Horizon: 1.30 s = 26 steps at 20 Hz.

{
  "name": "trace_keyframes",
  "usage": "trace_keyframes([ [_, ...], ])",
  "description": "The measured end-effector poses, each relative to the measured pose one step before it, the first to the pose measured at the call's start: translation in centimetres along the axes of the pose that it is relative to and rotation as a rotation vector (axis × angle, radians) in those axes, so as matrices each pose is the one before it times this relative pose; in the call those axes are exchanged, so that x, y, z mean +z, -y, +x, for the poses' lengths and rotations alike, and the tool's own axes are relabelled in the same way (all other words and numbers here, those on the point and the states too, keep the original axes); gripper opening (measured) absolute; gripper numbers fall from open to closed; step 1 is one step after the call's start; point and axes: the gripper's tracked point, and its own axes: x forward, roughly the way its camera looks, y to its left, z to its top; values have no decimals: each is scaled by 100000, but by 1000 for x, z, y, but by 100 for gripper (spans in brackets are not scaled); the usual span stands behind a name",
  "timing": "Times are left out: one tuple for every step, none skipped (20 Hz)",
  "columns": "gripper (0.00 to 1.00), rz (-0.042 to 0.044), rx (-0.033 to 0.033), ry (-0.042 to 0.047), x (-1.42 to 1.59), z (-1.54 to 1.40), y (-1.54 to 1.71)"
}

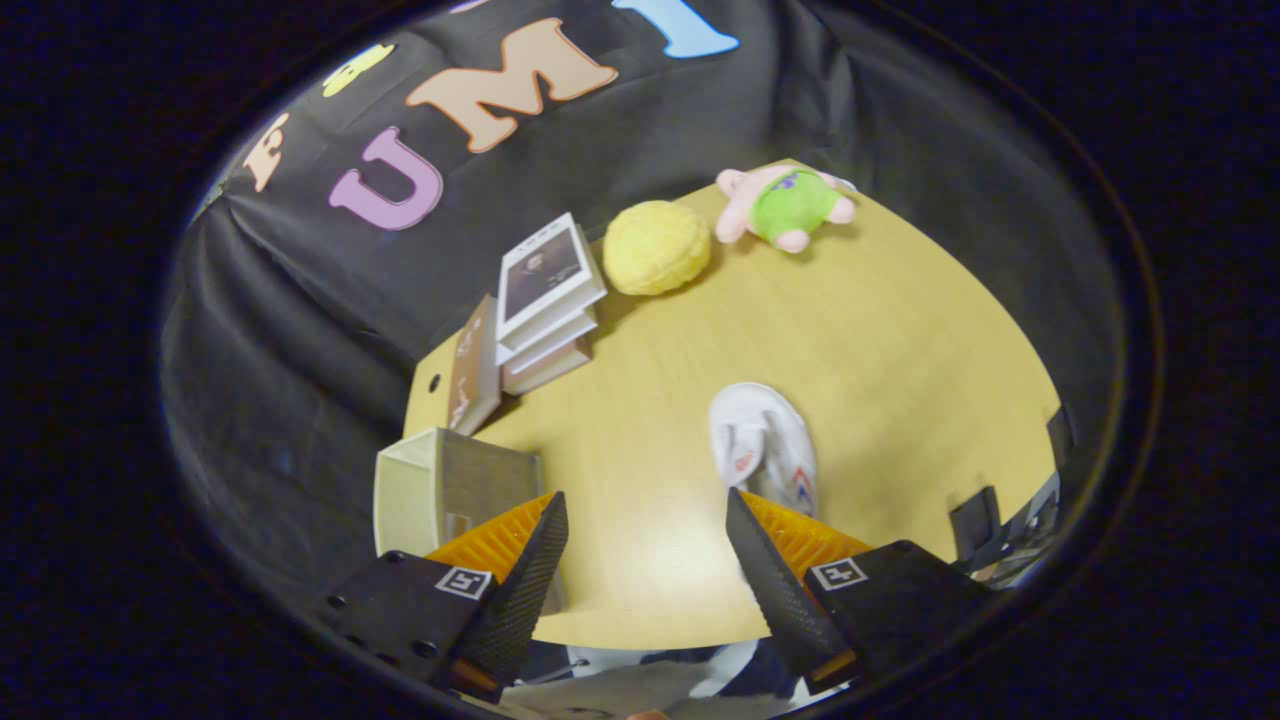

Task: Open the storage box then place both shoes into the box .Put the left shoe in first, then the right shoe, with the right side of both shoes facing outward in a uniform manner.

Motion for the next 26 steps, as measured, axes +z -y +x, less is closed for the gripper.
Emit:
trace_keyframes([
  [99,-295,-2540,630,-88,226,1570],
  [99,-824,-2213,-558,-623,589,1225],
  [99,-1530,-2158,-1012,-619,527,1137],
  [99,-2027,-2713,-521,-477,686,1272],
  [99,-2990,-3137,-914,-671,691,1156],
  [99,-4140,-3289,-899,-922,893,1003],
  [98,-4898,-4391,-215,-668,885,1121],
  [96,-5235,-4810,-379,-623,825,1117],
  [95,-4255,-4736,133,-493,745,1010],
  [88,-2114,-3074,439,-267,675,512],
  [81,-107,-819,741,-55,589,50],
  [74,580,-1166,1786,119,632,91],
  [68,-548,-1814,2548,415,664,326],
  [61,-926,-1803,2547,273,613,248],
  [54,-439,-1211,2219,306,392,177],
  [47,1173,376,668,98,468,-325],
  [40,2555,372,-667,-96,429,-304],
  [33,2943,1454,-557,-261,586,-439],
  [26,2590,1585,-594,-233,489,-554],
  [20,1788,1547,-277,-138,164,-316],
  [21,301,684,458,186,205,-18],
  [17,860,303,-498,-99,278,39],
  [15,901,1539,-1222,110,-345,17],
  [14,1346,2401,-681,-159,101,13],
  [14,2427,1157,-243,107,89,345],
  [11,4191,2671,103,-70,182,131],
])
